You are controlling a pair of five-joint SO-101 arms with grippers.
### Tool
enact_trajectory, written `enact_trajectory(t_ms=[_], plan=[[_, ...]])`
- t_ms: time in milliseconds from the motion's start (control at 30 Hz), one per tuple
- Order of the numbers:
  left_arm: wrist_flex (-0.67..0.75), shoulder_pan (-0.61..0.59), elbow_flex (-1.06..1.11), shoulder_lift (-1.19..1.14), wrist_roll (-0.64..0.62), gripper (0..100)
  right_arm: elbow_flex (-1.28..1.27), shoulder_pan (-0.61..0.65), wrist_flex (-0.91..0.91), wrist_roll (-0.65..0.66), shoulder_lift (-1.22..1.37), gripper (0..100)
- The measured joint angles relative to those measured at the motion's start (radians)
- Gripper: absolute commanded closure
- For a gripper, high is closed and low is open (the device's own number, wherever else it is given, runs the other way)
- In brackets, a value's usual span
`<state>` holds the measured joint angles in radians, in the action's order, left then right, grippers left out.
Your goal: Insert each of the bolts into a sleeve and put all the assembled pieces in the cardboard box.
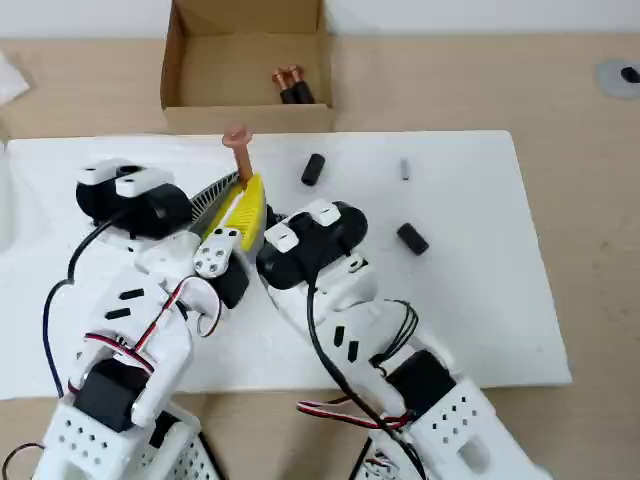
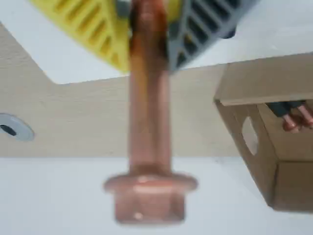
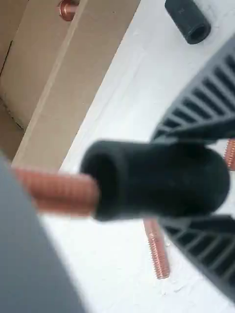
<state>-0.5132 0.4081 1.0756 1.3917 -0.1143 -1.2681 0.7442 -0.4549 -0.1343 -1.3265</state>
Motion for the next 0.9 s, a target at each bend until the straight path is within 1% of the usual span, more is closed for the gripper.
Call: enact_trajectory(t_ms=[367,600,800,900], plan=[[-0.009,-0.011,-0.005,-0.009,-0.051,99,0.002,0.002,0.0,0.0,0.0,98.9],[-0.132,-0.011,-0.058,-0.006,-0.051,99,0.002,0.003,0.0,0.0,0.0,98.9],[-0.23,-0.009,-0.118,-0.009,-0.026,99,0.002,0.003,0.0,0.0,0.0,98.9],[-0.259,0.025,-0.126,-0.002,-0.014,99,0.002,0.003,0.0,0.0,0.0,98.9]])
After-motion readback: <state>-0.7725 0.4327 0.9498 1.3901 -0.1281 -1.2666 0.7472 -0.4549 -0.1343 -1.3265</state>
